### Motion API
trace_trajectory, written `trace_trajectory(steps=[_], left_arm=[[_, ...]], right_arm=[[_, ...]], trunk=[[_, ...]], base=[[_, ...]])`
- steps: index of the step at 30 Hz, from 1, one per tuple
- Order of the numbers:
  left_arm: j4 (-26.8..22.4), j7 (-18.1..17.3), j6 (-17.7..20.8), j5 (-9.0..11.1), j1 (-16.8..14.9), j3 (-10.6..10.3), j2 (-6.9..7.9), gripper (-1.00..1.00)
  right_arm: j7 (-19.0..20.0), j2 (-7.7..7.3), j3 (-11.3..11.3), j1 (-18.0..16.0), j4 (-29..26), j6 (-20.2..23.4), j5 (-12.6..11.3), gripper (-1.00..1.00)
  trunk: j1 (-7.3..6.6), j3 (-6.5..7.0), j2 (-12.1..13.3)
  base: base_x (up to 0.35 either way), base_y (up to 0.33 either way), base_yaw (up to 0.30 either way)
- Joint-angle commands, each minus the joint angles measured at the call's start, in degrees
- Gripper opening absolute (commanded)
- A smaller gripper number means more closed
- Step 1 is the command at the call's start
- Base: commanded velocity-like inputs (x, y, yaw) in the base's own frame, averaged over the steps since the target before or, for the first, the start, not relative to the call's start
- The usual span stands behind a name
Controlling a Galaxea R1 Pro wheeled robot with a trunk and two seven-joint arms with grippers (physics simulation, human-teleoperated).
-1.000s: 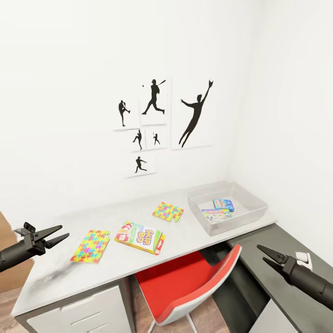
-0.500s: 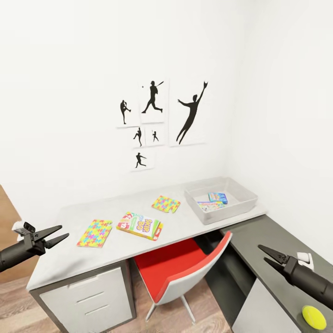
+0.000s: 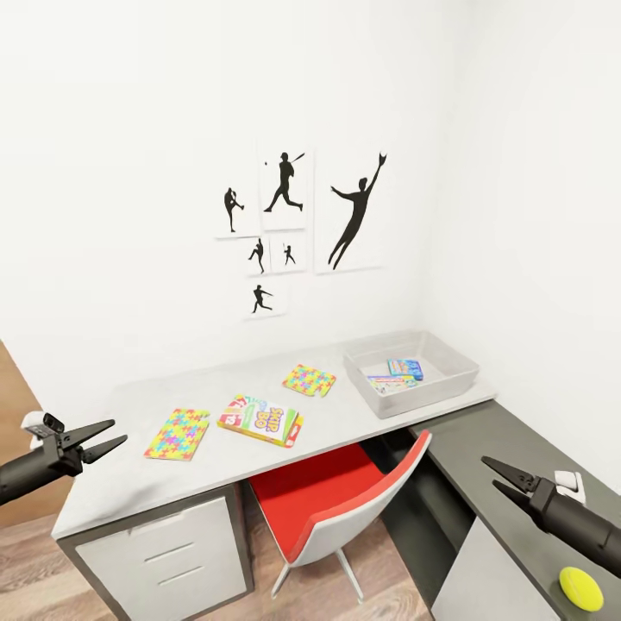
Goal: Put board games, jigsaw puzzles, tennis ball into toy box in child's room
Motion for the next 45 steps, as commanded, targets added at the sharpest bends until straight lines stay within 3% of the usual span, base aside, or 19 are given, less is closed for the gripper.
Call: trace_trajectory(steps=[1,10,22,26,31,34,45], left_arm=[[0.02,-0.26,0.72,-0.16,-0.06,0.02,0.07,1.00],[0.14,-0.26,1.98,-0.40,-0.07,0.05,0.30,1.00],[0.14,-0.26,2.10,-0.50,-0.08,-0.03,1.31,1.00],[0.67,0.78,0.81,-0.73,-0.08,-0.27,0.23,1.00],[0.67,0.82,-0.46,-0.70,-0.08,-0.29,0.06,1.00],[0.67,1.52,-1.42,-0.66,-0.08,-0.30,-0.37,1.00],[0.67,1.91,-2.96,-0.58,-0.08,-0.30,-0.57,1.00]], right_arm=[[0.47,0.01,-0.11,-0.07,0.00,0.27,0.40,1.00],[0.52,0.02,-0.10,-0.07,0.01,0.27,0.40,1.00],[0.37,0.02,0.28,-0.07,0.07,0.18,0.48,1.00],[-0.92,1.32,1.46,-1.36,1.08,-1.12,0.06,1.00],[-2.53,2.25,0.16,-2.09,-0.22,-1.93,-0.09,1.00],[-3.49,3.21,0.58,-2.86,-1.12,-2.87,-0.57,1.00],[-7.02,3.86,2.51,-3.21,-1.22,-6.41,-0.74,1.00]], trunk=[[-0.19,0.06,0.31],[-2.17,1.68,3.92],[-2.18,1.69,3.93],[-2.18,1.69,3.93],[-2.18,1.69,3.93],[-2.18,1.69,3.93],[-2.18,1.69,3.93]], base=[[0.000,0.000,0.000],[0.000,0.000,0.167],[0.000,0.000,0.072],[-0.036,0.000,0.000],[-0.106,0.000,0.000],[-0.144,0.000,0.000],[-0.181,0.055,0.000]])
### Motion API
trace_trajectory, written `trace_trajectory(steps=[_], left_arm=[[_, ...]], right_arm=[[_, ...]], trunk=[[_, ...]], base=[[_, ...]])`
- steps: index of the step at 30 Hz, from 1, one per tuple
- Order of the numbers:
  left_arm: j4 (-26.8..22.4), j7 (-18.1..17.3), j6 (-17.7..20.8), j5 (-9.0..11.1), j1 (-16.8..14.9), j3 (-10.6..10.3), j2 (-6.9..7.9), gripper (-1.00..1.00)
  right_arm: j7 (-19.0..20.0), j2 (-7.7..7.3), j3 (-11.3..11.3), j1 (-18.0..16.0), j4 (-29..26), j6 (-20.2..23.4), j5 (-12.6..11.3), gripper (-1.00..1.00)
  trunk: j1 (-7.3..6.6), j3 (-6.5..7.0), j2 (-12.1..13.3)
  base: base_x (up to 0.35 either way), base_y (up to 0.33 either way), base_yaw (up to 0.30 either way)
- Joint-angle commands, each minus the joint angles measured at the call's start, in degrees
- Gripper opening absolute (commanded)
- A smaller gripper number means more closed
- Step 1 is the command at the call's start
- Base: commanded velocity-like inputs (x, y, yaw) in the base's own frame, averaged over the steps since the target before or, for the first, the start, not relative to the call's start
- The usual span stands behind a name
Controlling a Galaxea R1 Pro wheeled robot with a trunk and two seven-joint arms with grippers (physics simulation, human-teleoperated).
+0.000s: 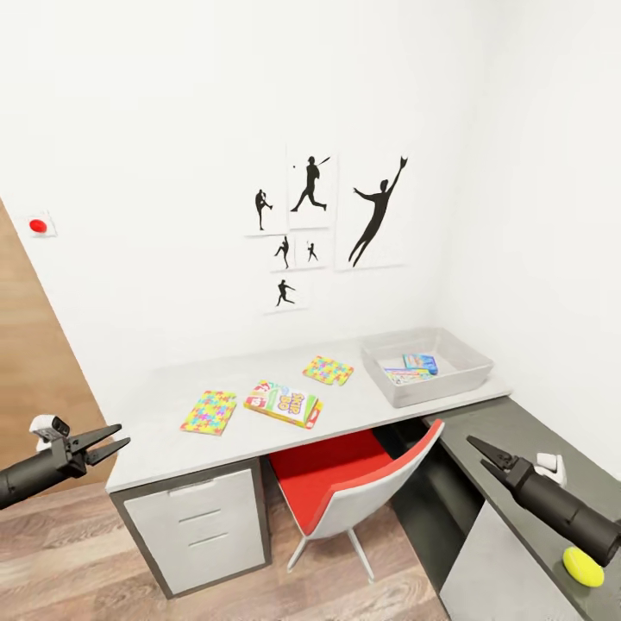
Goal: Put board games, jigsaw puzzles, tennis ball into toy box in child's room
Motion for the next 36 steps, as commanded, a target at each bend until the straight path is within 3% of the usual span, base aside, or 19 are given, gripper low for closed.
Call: trace_trajectory(steps=[1,8,18,26,27,36], left_arm=[[0.01,-0.20,0.58,-0.03,-0.05,0.01,0.01,1.00],[0.01,-0.12,0.58,0.00,-0.05,0.01,0.00,1.00],[0.01,-0.07,0.50,-0.06,-0.05,0.01,0.00,1.00],[0.01,0.08,0.49,-0.06,-0.05,0.01,0.00,1.00],[0.01,0.11,0.49,-0.06,-0.05,0.01,0.00,1.00],[0.01,0.16,0.49,-0.04,-0.05,0.01,0.00,1.00]], right_arm=[[0.01,0.04,-0.06,-0.08,-0.02,-0.03,0.24,1.00],[-2.23,0.11,0.39,-0.09,-0.05,-0.19,0.23,1.00],[-5.44,0.14,3.04,-0.38,-0.23,-0.36,0.23,1.00],[-8.01,0.20,3.35,-0.51,-0.28,-0.38,0.23,1.00],[-15.97,0.22,3.42,-0.52,-0.28,-0.41,0.23,1.00],[-15.97,0.19,4.79,-0.53,-0.28,-0.52,0.23,1.00]], trunk=[[0.02,-0.14,-0.14],[0.02,-0.14,-0.14],[0.02,-0.14,-0.14],[0.02,-0.14,-0.14],[0.02,-0.14,-0.14],[0.02,-0.14,-0.14]], base=[[-0.179,0.136,0.000],[-0.083,0.205,0.000],[-0.008,0.277,0.000],[-0.001,0.230,0.000],[0.000,0.151,0.000],[0.000,0.123,0.000]])
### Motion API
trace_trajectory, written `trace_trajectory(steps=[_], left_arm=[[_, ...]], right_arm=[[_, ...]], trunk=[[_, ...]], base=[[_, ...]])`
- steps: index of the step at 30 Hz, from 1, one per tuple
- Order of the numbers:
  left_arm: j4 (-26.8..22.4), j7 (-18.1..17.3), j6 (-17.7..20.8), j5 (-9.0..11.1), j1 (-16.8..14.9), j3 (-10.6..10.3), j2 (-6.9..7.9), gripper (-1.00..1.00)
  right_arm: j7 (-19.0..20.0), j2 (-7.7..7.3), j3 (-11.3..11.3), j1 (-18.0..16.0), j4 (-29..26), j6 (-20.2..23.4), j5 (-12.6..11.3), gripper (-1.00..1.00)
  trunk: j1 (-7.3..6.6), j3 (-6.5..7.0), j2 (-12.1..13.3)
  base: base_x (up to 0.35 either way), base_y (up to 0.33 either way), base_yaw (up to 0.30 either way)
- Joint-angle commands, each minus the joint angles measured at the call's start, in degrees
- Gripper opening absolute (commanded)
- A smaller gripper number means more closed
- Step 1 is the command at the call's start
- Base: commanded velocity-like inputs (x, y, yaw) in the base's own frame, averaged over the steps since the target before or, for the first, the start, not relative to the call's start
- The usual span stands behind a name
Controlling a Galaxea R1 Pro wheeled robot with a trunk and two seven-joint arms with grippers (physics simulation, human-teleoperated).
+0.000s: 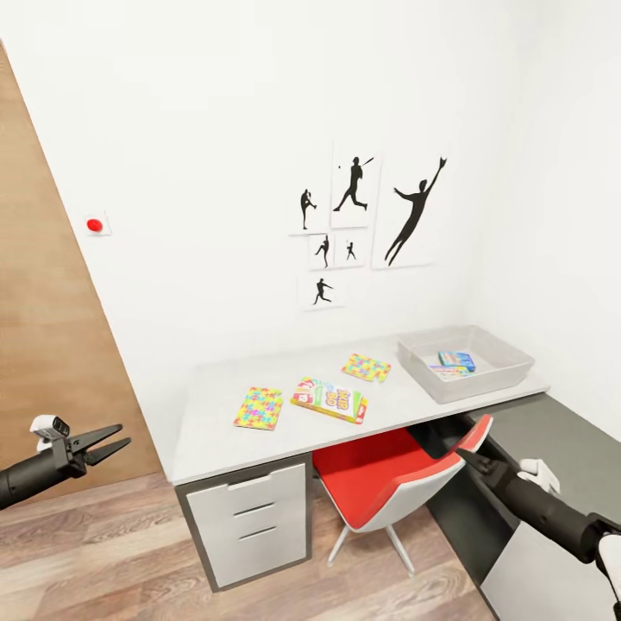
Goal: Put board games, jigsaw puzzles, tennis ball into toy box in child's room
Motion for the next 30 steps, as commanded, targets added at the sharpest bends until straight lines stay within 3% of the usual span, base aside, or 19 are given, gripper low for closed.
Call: trace_trajectory(steps=[1,21,30], left_arm=[[0.01,-0.22,0.61,-0.01,-0.05,0.01,0.01,1.00],[0.01,-0.22,0.61,0.02,-0.05,0.01,0.01,1.00],[0.01,-0.22,0.61,0.04,-0.05,0.01,0.01,1.00]], right_arm=[[0.54,0.02,-0.04,-0.07,-0.02,0.30,0.51,1.00],[0.54,0.03,0.69,-0.23,-0.02,0.28,0.51,1.00],[0.53,0.05,1.14,-0.26,-0.02,0.23,0.51,1.00]], trunk=[[0.04,-0.14,-0.14],[0.04,-0.14,-0.14],[0.04,-0.14,-0.14]], base=[[0.000,0.112,0.000],[0.000,0.148,0.000],[0.000,0.045,0.000]])
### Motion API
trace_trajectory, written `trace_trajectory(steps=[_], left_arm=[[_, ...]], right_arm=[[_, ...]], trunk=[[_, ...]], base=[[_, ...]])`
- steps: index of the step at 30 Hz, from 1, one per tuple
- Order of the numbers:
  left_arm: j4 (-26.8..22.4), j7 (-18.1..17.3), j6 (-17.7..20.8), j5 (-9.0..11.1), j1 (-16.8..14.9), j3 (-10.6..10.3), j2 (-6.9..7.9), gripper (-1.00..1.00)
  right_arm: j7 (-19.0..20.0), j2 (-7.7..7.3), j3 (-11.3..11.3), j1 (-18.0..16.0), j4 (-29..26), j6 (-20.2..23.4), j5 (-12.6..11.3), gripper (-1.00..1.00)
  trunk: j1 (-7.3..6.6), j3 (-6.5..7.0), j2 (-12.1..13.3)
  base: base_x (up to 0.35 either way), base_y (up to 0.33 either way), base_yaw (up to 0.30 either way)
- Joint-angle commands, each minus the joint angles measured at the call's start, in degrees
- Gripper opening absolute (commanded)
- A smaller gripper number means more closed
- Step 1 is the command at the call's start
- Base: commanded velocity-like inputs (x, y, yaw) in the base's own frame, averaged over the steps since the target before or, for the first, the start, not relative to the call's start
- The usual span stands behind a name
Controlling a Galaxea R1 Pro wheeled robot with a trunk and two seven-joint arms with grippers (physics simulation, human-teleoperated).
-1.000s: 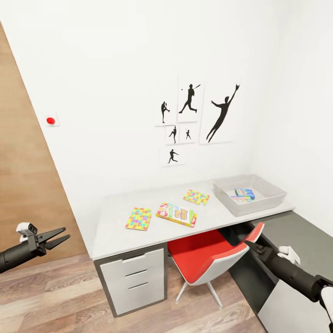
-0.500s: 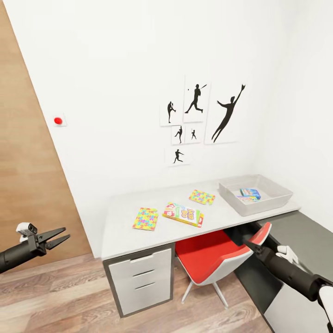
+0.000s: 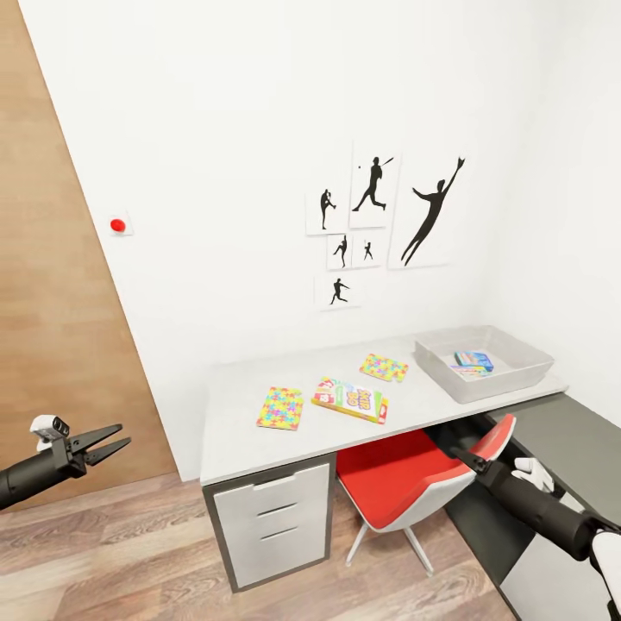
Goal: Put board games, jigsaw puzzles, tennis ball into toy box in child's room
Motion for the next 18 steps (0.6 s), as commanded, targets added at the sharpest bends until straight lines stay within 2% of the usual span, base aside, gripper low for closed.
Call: trace_trajectory(steps=[1,12,18], left_arm=[[0.00,-0.22,0.61,-0.03,-0.05,0.01,0.01,1.00],[0.00,-0.22,0.61,-0.02,-0.05,0.01,0.01,1.00],[0.00,-0.22,0.61,-0.02,-0.05,0.01,0.01,1.00]], right_arm=[[0.55,0.01,0.07,-0.08,-0.01,0.29,0.51,1.00],[0.48,-0.01,1.70,-0.28,-0.01,0.23,0.59,1.00],[0.48,-0.01,1.86,-0.31,-0.01,0.24,0.58,1.00]], trunk=[[0.04,-0.13,-0.13],[0.04,-0.13,-0.13],[0.04,-0.13,-0.13]], base=[[0.000,0.009,0.000],[0.069,0.012,0.000],[0.178,0.139,0.000]])
